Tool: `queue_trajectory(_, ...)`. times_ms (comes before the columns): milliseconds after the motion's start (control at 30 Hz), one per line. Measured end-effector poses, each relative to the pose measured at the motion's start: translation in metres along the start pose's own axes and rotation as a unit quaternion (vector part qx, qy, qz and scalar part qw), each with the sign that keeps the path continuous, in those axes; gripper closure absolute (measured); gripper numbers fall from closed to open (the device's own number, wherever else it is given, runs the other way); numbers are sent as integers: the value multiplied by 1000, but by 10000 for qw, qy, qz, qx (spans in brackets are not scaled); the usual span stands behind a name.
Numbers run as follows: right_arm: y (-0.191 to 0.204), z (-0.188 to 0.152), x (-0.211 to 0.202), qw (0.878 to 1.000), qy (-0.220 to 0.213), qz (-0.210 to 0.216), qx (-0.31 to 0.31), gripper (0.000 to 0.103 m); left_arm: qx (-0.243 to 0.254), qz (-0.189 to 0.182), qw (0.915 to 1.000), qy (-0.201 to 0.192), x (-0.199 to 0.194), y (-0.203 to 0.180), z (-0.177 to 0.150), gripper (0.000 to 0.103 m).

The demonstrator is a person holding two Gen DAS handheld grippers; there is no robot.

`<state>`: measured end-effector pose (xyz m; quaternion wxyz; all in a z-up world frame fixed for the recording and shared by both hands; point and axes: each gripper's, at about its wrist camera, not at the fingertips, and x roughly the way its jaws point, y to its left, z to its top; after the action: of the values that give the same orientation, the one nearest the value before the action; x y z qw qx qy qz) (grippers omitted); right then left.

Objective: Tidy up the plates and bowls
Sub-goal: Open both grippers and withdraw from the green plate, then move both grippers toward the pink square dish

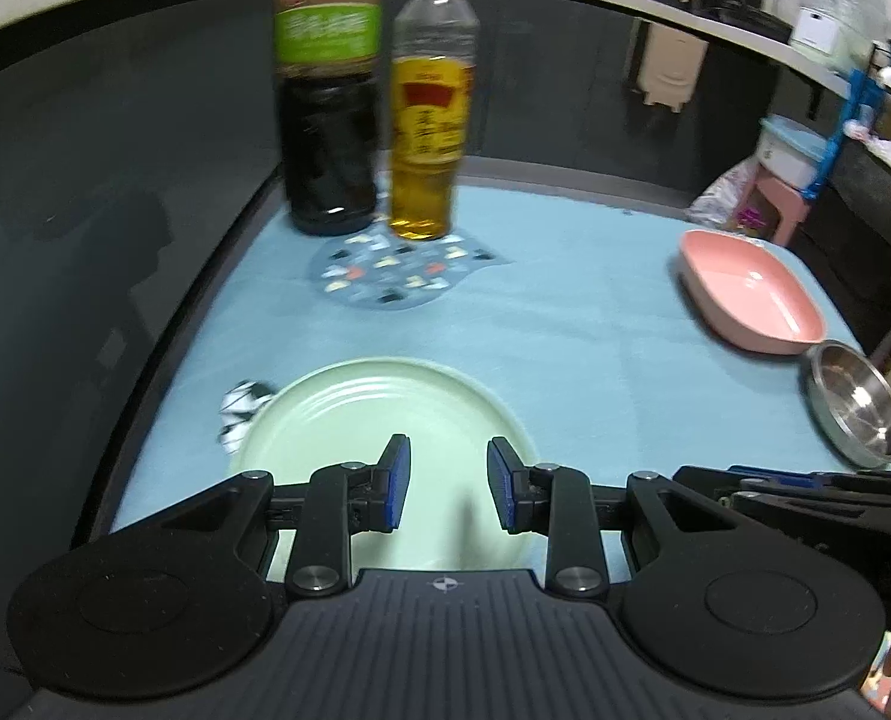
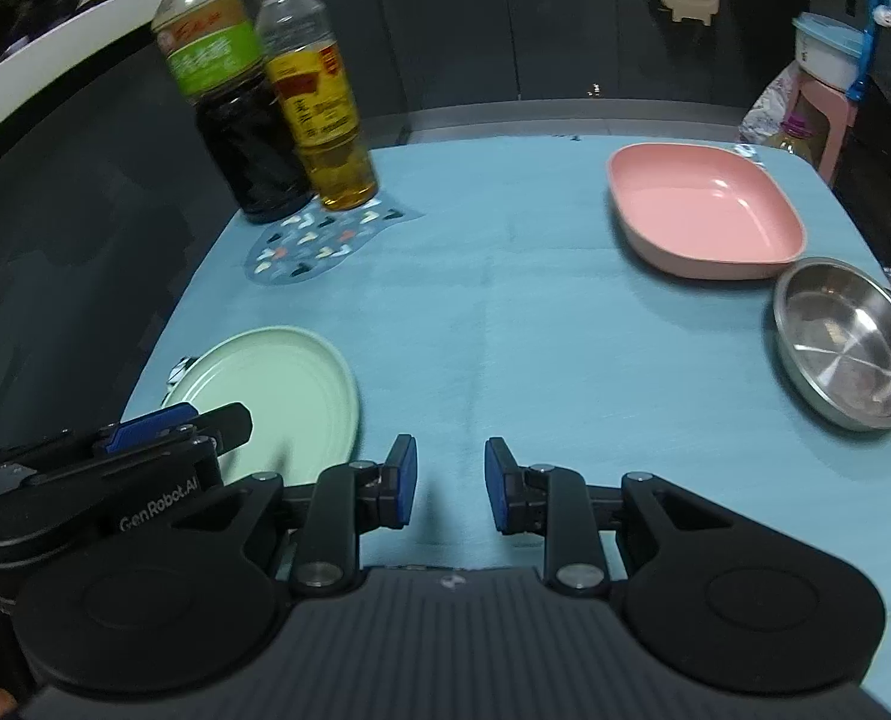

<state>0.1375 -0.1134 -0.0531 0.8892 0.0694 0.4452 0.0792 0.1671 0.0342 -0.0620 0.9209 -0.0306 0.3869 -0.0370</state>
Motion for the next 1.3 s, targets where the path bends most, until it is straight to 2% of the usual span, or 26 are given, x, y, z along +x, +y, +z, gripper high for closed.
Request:
queue_trajectory(333,-42,7,1,9993,-93,-61,345,77,368,-175,9992,-58,16,-43,17,77)
queue_trajectory(600,-74,16,3,9979,-176,-127,609,76,471,-288,9984,-138,36,-74,34,77)
queue_trajectory(833,-120,41,-9,9925,-566,-378,1019,74,636,-527,9962,-272,56,-103,51,77)
queue_trajectory(1067,-159,63,-10,9861,-784,-587,1343,73,368,-864,9956,19,85,-121,69,77)
queue_trajectory(1300,-176,83,12,9856,-694,-707,1370,70,311,-961,9949,87,109,-139,80,77)
